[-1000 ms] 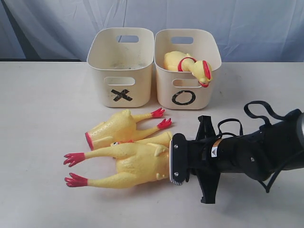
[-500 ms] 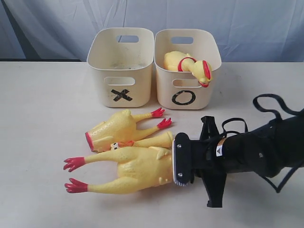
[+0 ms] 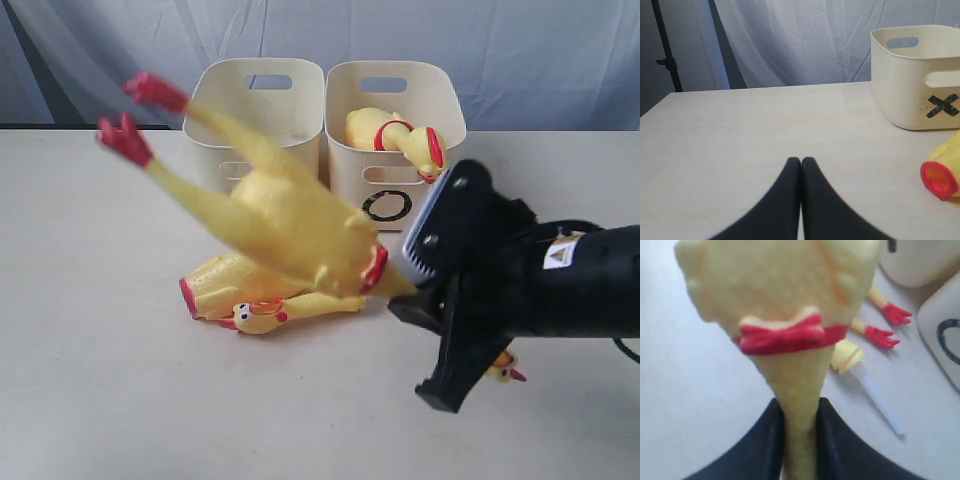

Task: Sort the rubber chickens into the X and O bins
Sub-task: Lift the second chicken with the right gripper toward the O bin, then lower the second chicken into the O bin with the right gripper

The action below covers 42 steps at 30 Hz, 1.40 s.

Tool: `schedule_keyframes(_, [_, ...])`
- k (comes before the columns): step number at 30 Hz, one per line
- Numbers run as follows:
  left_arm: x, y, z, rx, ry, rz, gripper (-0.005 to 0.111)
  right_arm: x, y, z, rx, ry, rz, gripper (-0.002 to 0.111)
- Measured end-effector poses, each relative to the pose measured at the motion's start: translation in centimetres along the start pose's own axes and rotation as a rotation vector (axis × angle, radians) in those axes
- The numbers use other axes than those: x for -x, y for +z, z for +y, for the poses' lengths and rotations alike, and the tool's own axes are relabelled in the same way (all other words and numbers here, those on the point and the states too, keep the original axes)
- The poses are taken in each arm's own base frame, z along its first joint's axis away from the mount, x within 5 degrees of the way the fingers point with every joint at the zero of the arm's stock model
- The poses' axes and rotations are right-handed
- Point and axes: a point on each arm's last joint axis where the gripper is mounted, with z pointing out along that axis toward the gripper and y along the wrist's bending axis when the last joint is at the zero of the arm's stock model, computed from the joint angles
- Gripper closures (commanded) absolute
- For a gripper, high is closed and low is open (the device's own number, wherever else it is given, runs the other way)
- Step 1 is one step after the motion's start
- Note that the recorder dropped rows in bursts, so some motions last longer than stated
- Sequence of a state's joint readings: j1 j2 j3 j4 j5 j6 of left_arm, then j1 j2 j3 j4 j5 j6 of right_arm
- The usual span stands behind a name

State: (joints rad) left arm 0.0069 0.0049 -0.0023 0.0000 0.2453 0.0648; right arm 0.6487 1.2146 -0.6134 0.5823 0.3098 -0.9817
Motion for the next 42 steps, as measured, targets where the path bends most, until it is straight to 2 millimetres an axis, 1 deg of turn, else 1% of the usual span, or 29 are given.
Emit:
schedule_keyframes(4, [0.0, 0.0, 0.0, 0.000, 0.000, 0.000, 0.107, 1.9, -3.1, -0.5, -0.075, 0.129, -0.154, 0.109])
schedule_keyframes(5, [0.0, 0.0, 0.0, 0.000, 0.000, 0.000, 0.107, 2.6, -4.1, -0.7, -0.100, 0.161, -0.208, 0.109])
schedule_keyframes(8, [0.0, 0.0, 0.0, 0.000, 0.000, 0.000, 0.107, 4.1, -6.2, -1.5, -0.152, 0.223, -0.313, 0.109])
schedule_keyframes(11, [0.0, 0.0, 0.0, 0.000, 0.000, 0.000, 0.107, 5.0, -7.7, -2.7, -0.199, 0.292, -0.370, 0.109])
schedule_keyframes(14, [0.0, 0.0, 0.0, 0.000, 0.000, 0.000, 0.107, 5.2, -8.5, -4.0, -0.238, 0.342, -0.381, 0.109])
schedule_keyframes(18, [0.0, 0.0, 0.0, 0.000, 0.000, 0.000, 0.107, 4.8, -9.5, -5.7, -0.298, 0.371, -0.361, 0.109])
schedule_keyframes(25, [0.0, 0.0, 0.0, 0.000, 0.000, 0.000, 0.107, 4.5, -11.7, -9.5, -0.425, 0.448, -0.337, 0.109])
schedule_keyframes(27, [0.0, 0.0, 0.0, 0.000, 0.000, 0.000, 0.107, 4.4, -11.7, -10.6, -0.437, 0.480, -0.316, 0.109])
schedule_keyframes(29, [0.0, 0.0, 0.0, 0.000, 0.000, 0.000, 0.107, 4.6, -11.4, -11.7, -0.431, 0.513, -0.297, 0.109])
schedule_keyframes(36, [0.0, 0.0, 0.0, 0.000, 0.000, 0.000, 0.107, 6.3, -8.5, -14.9, -0.324, 0.595, -0.186, 0.109])
schedule_keyframes(42, [0.0, 0.0, 0.0, 0.000, 0.000, 0.000, 0.107, 7.4, -6.4, -17.7, -0.286, 0.658, -0.083, 0.109])
